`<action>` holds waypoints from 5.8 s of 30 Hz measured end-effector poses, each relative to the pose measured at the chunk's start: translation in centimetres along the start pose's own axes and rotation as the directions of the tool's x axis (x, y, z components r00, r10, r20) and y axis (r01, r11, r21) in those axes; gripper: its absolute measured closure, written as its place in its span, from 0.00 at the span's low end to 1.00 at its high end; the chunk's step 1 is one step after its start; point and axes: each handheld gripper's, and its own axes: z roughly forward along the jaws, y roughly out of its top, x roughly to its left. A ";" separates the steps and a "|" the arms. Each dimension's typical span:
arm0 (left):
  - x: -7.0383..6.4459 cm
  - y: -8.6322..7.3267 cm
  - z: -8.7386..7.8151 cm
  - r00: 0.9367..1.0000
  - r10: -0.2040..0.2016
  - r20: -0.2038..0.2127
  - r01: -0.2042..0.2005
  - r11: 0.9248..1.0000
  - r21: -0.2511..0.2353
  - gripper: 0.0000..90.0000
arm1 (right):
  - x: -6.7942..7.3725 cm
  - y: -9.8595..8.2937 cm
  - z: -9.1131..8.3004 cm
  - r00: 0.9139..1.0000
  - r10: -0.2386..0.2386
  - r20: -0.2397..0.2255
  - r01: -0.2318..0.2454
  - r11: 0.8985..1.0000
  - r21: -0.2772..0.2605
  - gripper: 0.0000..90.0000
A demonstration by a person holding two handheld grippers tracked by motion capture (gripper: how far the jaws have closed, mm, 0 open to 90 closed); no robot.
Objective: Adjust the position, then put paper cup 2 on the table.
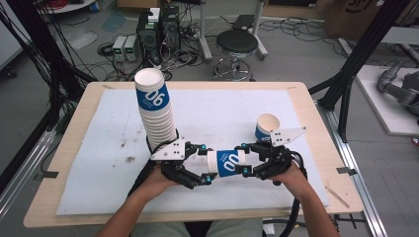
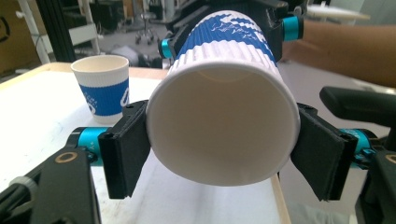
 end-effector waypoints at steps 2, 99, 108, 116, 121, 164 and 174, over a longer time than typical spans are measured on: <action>0.0 0.4 -0.1 1.000 0.005 -0.004 -0.005 1.000 0.025 0.28 | 0.1 0.2 0.0 1.000 -0.007 0.006 0.007 1.000 0.019 0.33; -2.8 0.6 -8.0 0.961 -0.033 -0.276 0.020 0.998 -0.052 0.21 | 0.4 -2.5 -1.1 0.919 -0.100 0.381 0.064 0.992 0.107 0.33; -3.9 -0.8 -12.5 0.940 -0.029 -0.339 0.010 0.998 -0.057 0.21 | 0.4 -2.6 -1.7 0.901 -0.100 0.422 0.070 0.994 0.086 0.33; -3.9 -1.5 -15.8 0.912 -0.034 -0.408 -0.009 0.995 -0.104 0.21 | 0.5 -2.2 -1.9 0.891 -0.101 0.443 0.081 0.995 0.064 0.33; -3.6 -2.0 -17.3 0.887 -0.049 -0.460 -0.012 0.992 -0.128 0.21 | 0.5 -2.1 -2.2 0.885 -0.100 0.454 0.093 0.995 0.038 0.33; 0.0 -5.3 -20.3 0.758 -0.147 -0.636 0.036 0.982 -0.184 0.21 | -4.8 -1.2 2.4 0.811 -0.002 0.585 0.106 0.984 -0.145 0.32; 0.3 -5.7 -19.8 0.759 -0.150 -0.634 0.044 0.983 -0.179 0.21 | -7.1 -1.9 4.6 0.771 0.055 0.634 0.052 0.988 -0.148 0.32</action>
